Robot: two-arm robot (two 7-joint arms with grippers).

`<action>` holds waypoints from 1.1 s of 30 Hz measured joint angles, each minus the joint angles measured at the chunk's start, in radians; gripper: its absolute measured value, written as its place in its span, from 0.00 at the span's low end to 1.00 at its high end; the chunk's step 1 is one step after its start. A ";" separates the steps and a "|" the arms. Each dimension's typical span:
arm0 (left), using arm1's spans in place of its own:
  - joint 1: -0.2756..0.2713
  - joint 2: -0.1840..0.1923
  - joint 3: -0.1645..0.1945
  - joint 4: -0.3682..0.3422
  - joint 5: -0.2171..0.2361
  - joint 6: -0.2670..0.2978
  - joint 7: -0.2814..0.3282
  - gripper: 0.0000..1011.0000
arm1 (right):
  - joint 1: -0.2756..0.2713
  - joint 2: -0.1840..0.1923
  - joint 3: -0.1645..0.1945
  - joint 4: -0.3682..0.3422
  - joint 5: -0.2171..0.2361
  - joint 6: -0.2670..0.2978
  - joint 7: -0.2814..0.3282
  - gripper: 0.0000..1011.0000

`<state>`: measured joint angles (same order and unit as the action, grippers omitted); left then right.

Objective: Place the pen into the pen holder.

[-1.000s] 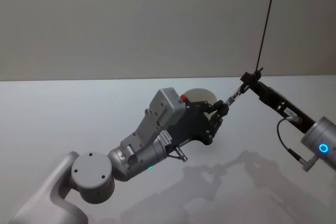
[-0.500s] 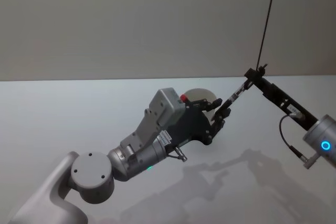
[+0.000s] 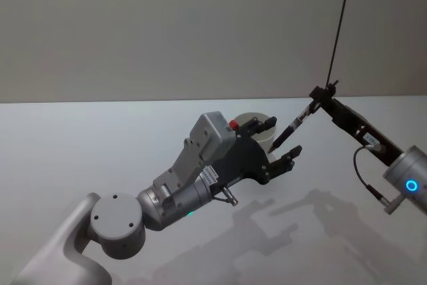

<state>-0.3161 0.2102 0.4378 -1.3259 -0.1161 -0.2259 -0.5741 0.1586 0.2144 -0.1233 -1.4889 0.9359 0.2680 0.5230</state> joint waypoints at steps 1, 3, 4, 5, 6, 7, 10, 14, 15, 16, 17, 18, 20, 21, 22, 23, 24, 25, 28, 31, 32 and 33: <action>0.000 0.000 0.000 0.000 0.000 0.000 0.000 0.75 | 0.001 0.000 -0.001 0.000 -0.004 -0.004 0.001 0.13; 0.000 0.000 0.000 0.000 0.000 0.000 0.000 0.79 | 0.003 0.001 -0.004 0.004 -0.022 -0.019 0.006 0.13; 0.000 0.000 0.000 0.000 0.000 0.000 0.000 0.80 | 0.004 0.001 -0.005 0.005 -0.027 -0.024 0.008 0.13; 0.000 0.000 0.000 0.000 0.000 0.000 0.000 0.86 | 0.008 0.002 -0.006 0.008 -0.042 -0.036 0.013 0.13; 0.000 0.000 0.000 0.000 0.000 0.000 0.000 0.88 | 0.010 0.002 -0.008 0.011 -0.049 -0.042 0.015 0.13; 0.000 0.000 0.000 0.000 0.000 0.000 0.000 0.89 | 0.012 0.002 -0.009 0.014 -0.058 -0.049 0.018 0.13; 0.000 0.000 0.000 0.000 0.000 0.000 0.000 0.98 | 0.025 0.003 -0.011 0.028 -0.084 -0.070 0.026 0.13; 0.000 0.000 0.000 0.000 0.000 0.000 0.000 0.99 | 0.044 0.004 -0.013 0.048 -0.117 -0.096 0.037 0.13; 0.000 0.000 0.000 0.000 0.000 0.000 0.000 0.99 | 0.049 0.004 -0.013 0.053 -0.123 -0.101 0.040 0.13; 0.000 0.000 0.000 0.000 0.000 0.000 0.000 0.99 | 0.058 0.004 -0.014 0.065 -0.136 -0.111 0.045 0.13; 0.000 0.000 0.000 0.000 0.000 0.000 0.000 0.99 | 0.063 0.004 -0.014 0.070 -0.142 -0.115 0.047 0.13; 0.000 0.000 0.000 0.000 0.000 0.000 0.000 0.99 | 0.072 0.004 -0.014 0.081 -0.153 -0.124 0.052 0.13; 0.000 0.000 0.000 0.000 0.000 0.000 0.000 0.99 | 0.084 0.004 -0.014 0.095 -0.164 -0.133 0.057 0.13; 0.000 0.000 0.000 0.000 0.000 0.000 0.000 0.99 | 0.089 0.004 -0.014 0.101 -0.169 -0.137 0.059 0.13; 0.000 0.000 0.000 0.000 0.000 0.000 0.000 0.99 | 0.095 0.004 -0.015 0.108 -0.174 -0.141 0.061 0.13; 0.000 0.000 0.000 0.000 0.000 0.000 0.000 0.99 | 0.105 0.004 -0.015 0.120 -0.187 -0.150 0.068 0.13; 0.000 0.000 0.000 0.000 0.000 0.000 0.000 0.99 | 0.118 0.003 -0.016 0.135 -0.197 -0.156 0.074 0.13; 0.000 0.000 0.000 0.000 0.000 0.000 0.000 0.99 | 0.124 0.002 -0.017 0.142 -0.204 -0.161 0.078 0.13; 0.000 0.000 0.000 0.000 0.000 0.000 0.000 0.99 | 0.142 0.001 -0.018 0.163 -0.219 -0.170 0.086 0.13; 0.000 0.000 0.000 0.000 0.000 0.000 0.000 0.99 | 0.170 -0.002 -0.021 0.196 -0.242 -0.184 0.102 0.13; 0.000 0.000 0.000 0.000 0.000 0.000 0.000 0.99 | 0.176 -0.003 -0.022 0.204 -0.249 -0.187 0.107 0.13; 0.000 0.000 0.000 0.000 0.000 0.000 0.000 0.99 | 0.189 -0.004 -0.023 0.220 -0.259 -0.192 0.116 0.13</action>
<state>-0.3161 0.2102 0.4379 -1.3259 -0.1161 -0.2260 -0.5741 0.3475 0.2102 -0.1465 -1.2692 0.6770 0.0761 0.6392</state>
